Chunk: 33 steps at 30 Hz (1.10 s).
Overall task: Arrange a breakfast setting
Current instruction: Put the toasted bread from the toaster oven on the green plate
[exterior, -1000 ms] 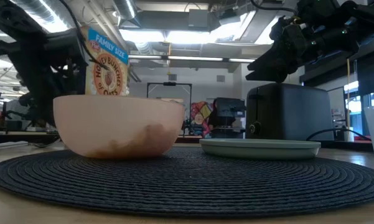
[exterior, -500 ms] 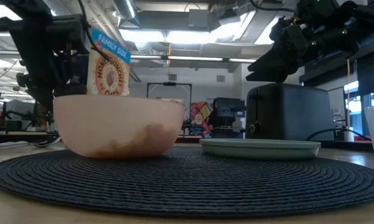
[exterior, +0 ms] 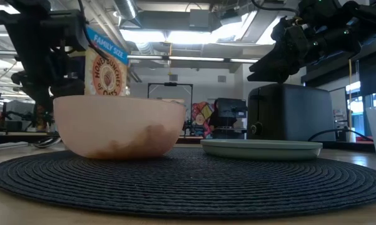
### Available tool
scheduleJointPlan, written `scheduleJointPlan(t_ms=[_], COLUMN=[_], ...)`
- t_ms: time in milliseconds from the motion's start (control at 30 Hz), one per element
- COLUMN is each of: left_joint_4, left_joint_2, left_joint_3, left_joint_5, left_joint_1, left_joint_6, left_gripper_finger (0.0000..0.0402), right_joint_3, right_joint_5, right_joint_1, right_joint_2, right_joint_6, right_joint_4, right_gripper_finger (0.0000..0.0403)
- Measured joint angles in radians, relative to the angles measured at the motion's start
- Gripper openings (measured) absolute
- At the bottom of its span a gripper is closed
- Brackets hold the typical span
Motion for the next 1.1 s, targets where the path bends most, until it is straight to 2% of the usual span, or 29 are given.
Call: scheduleJointPlan(t_ms=[233, 667, 867, 1100], left_joint_4=[0.008, -0.011, -0.022, 0.027], left_joint_2=[0.0, 0.0, 0.0, 0.001], left_joint_3=[0.0, 0.0, 0.033, 0.112], left_joint_5=[0.064, 0.23, 0.24, 0.217], left_joint_1=[-0.031, -0.188, -0.26, -0.321], left_joint_6=[-0.029, -0.168, -0.205, -0.203], left_gripper_finger=[0.0332, 0.0332, 0.0332, 0.0332], right_joint_3=[0.0, 0.0, 0.0, 0.038], right_joint_5=[0.0, -0.001, -0.003, -0.17], right_joint_1=[0.0, 0.0, 0.0, 0.0], right_joint_2=[0.0, 0.0, 0.0, 0.0], right_joint_6=[0.0, 0.024, 0.036, 0.016], right_joint_4=[0.0, -0.001, 0.023, 0.031], right_gripper_finger=[0.0278, 0.0278, 0.0278, 0.0278])
